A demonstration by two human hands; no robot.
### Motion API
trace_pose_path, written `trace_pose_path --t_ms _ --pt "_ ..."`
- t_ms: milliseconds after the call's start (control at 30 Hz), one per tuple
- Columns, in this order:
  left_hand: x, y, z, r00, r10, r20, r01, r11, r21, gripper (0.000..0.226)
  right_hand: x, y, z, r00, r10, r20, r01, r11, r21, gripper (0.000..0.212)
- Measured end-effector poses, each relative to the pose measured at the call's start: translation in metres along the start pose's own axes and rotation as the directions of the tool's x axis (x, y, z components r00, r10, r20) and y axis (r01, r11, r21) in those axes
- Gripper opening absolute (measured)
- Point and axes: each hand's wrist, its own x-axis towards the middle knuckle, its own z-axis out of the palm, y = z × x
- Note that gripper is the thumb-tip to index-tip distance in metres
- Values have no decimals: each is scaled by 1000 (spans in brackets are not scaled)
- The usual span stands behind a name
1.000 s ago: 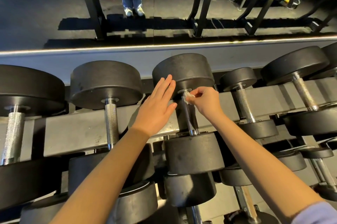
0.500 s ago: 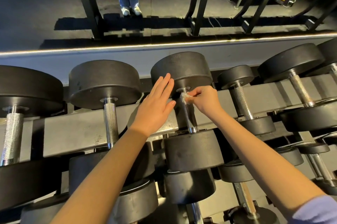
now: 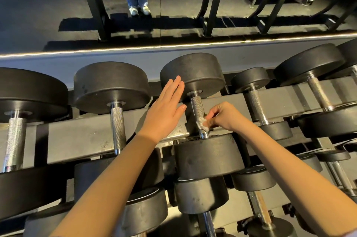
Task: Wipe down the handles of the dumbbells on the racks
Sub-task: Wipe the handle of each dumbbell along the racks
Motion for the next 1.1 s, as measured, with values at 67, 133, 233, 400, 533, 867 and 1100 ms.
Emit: trace_pose_path --t_ms 67,133,233,400,533,867,1100 --pt "0 0 0 1000 4 -4 -4 1000 5 63 1 -1 2 998 -20 -56 22 999 27 5" --pt "0 0 -1 1000 -2 4 2 1000 15 63 2 -4 3 991 -33 -130 40 998 54 4" --pt "-1 4 -2 999 -15 -45 16 999 30 60 -1 -5 1 997 -23 -71 23 1000 1 5" --pt "-17 8 7 983 -28 -183 31 999 14 20 -8 0 -1 994 30 107 -14 988 -153 12" --pt "-24 17 24 948 -231 218 282 928 -244 20 -7 5 3 999 -12 -51 13 1000 27 10" --pt "8 42 36 862 -492 124 442 609 -659 15 -19 3 10 979 -152 -133 176 966 189 21" --pt "30 28 42 854 -470 -222 340 828 -445 23 -60 14 30 874 10 -485 49 993 108 25"
